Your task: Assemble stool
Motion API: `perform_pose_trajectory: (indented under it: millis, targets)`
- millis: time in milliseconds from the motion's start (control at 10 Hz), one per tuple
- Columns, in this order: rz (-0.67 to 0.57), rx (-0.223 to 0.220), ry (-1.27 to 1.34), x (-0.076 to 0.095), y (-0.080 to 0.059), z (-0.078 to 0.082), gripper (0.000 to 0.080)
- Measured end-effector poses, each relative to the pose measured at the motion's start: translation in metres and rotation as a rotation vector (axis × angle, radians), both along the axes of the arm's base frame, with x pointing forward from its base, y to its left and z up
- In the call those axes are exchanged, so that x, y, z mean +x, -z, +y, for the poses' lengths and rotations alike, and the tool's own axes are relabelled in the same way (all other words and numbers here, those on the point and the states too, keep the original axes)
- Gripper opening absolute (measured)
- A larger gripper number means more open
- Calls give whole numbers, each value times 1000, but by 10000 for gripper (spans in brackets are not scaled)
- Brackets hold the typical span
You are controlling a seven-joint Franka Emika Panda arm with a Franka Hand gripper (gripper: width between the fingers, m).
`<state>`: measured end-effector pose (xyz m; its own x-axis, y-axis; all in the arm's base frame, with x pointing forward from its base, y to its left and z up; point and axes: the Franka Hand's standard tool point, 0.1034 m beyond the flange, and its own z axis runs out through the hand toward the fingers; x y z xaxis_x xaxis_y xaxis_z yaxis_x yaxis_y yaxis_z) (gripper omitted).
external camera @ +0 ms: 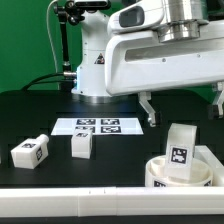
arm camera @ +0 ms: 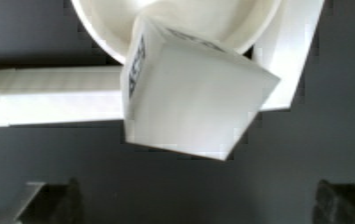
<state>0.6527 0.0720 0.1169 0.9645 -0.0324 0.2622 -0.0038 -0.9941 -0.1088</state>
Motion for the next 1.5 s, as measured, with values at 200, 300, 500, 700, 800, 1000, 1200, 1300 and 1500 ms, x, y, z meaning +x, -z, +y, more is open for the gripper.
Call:
perform_pose_trajectory:
  millis: [200,300,500,700,800,1000,1200,1300,1500]
  targets:
    - [111,9,-14,-4,-1,3,649]
    - [92,8,-12,-1,-1,2,649]
    - [91,24,79,0,0,0,649]
    - [101,41,143,0,2,1,649]
    - [106,53,190,0,2,2,649]
    - [117,80,281,-1,2,3,649]
    - [148,120,450,-2,6,-2,649]
    - [161,140,555,-2,8,-6,649]
    - [177,167,670,-4,12,-5,649]
